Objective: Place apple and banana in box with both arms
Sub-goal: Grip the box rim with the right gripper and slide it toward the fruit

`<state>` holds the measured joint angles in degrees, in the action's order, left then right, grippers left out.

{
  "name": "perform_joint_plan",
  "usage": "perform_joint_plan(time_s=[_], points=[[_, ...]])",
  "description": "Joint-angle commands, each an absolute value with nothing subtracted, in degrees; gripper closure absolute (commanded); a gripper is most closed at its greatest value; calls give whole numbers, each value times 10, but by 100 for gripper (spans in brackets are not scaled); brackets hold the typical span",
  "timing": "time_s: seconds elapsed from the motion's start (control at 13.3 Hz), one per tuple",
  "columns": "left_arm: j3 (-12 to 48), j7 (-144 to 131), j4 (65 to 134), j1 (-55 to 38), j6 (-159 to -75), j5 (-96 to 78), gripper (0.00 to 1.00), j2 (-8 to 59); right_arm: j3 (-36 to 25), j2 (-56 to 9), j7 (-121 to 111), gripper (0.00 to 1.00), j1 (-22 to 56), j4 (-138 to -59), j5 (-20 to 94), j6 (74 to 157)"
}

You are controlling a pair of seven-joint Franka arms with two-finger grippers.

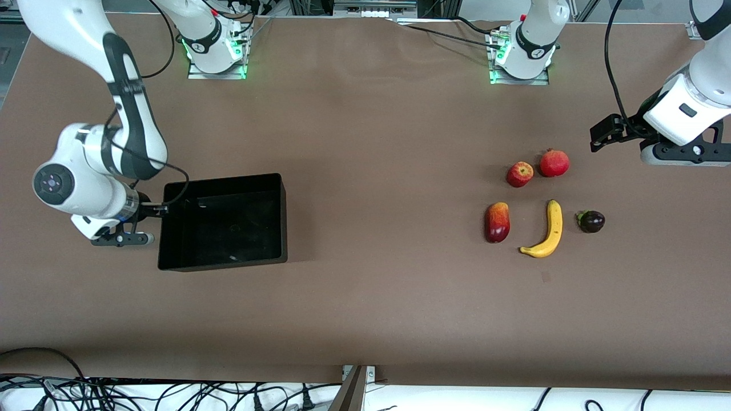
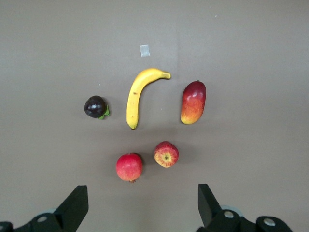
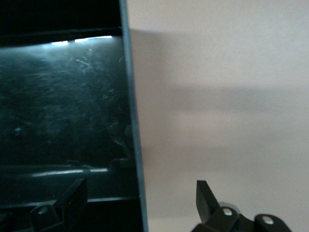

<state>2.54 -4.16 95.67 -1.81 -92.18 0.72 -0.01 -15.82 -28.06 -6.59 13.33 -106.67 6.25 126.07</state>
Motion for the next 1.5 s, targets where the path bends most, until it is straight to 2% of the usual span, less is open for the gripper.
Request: perform_joint_plan(time_s=[0.0, 0.08, 0.15, 0.23, 0.6, 0.9, 1.13, 1.43], points=[[27, -50, 937, -19, -903, 26, 0, 10, -156, -294, -83, 24, 126, -1063, 83, 1272], [26, -47, 937, -19, -903, 26, 0, 10, -154, -294, -85, 62, 126, -1062, 83, 1272], [25, -45, 936, -19, -903, 26, 0, 10, -153, -294, -85, 94, 126, -1061, 83, 1273], [25, -45, 936, -19, -903, 26, 0, 10, -153, -294, -85, 100, 127, -1059, 88, 1273], [26, -47, 936, -19, -902, 26, 0, 10, -151, -291, -107, 100, 132, -1028, 94, 1263], [26, -47, 936, -19, -902, 26, 0, 10, -116, -277, -99, 100, 141, -938, 98, 1171], [26, -47, 936, -19, -902, 26, 0, 10, -110, -293, 6, 100, 202, -867, 111, 1106], [25, -47, 936, -19, -902, 26, 0, 10, -107, -313, 160, 100, 319, -853, 172, 1119]])
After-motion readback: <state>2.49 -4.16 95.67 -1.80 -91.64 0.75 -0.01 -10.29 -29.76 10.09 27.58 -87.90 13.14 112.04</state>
